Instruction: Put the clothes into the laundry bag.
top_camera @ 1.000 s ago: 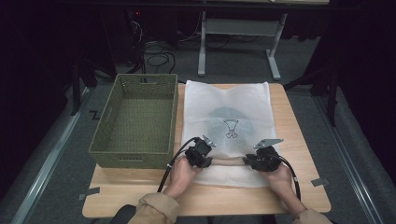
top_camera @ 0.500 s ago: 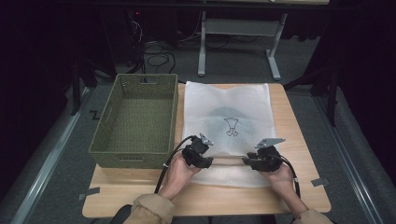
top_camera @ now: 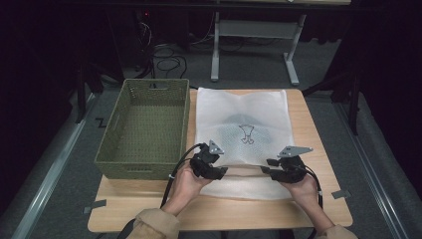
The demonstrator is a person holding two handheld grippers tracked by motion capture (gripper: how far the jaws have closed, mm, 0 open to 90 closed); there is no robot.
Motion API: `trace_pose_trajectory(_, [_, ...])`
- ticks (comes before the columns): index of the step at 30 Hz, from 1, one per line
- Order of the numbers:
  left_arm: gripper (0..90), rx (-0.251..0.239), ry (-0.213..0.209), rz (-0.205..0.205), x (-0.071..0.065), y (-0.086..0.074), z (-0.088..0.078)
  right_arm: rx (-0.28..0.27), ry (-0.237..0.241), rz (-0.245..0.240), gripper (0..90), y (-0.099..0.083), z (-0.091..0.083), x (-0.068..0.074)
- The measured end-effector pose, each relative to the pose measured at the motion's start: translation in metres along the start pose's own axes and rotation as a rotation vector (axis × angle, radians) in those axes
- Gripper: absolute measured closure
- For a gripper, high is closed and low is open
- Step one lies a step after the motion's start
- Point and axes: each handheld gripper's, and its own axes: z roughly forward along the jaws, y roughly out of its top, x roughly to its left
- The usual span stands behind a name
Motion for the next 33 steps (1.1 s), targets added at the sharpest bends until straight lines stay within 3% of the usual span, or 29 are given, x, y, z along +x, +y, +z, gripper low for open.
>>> trace_pose_trajectory(9, [43.5,-0.060,0.000,-0.024,0.003,0.001,-0.017,-0.048,-0.012,0.003,54.7,0.001,-0.013,-0.001])
trace_pose_trajectory(21, [42.1,-0.118,-0.053,-0.050,0.004,-0.001,-0.037,-0.084,0.014,0.025,49.8,0.000,-0.031,-0.003])
trace_pose_trajectory(33, [41.6,-0.145,-0.048,0.001,-0.003,-0.009,-0.052,-0.122,0.031,0.037,48.7,-0.018,-0.052,-0.002])
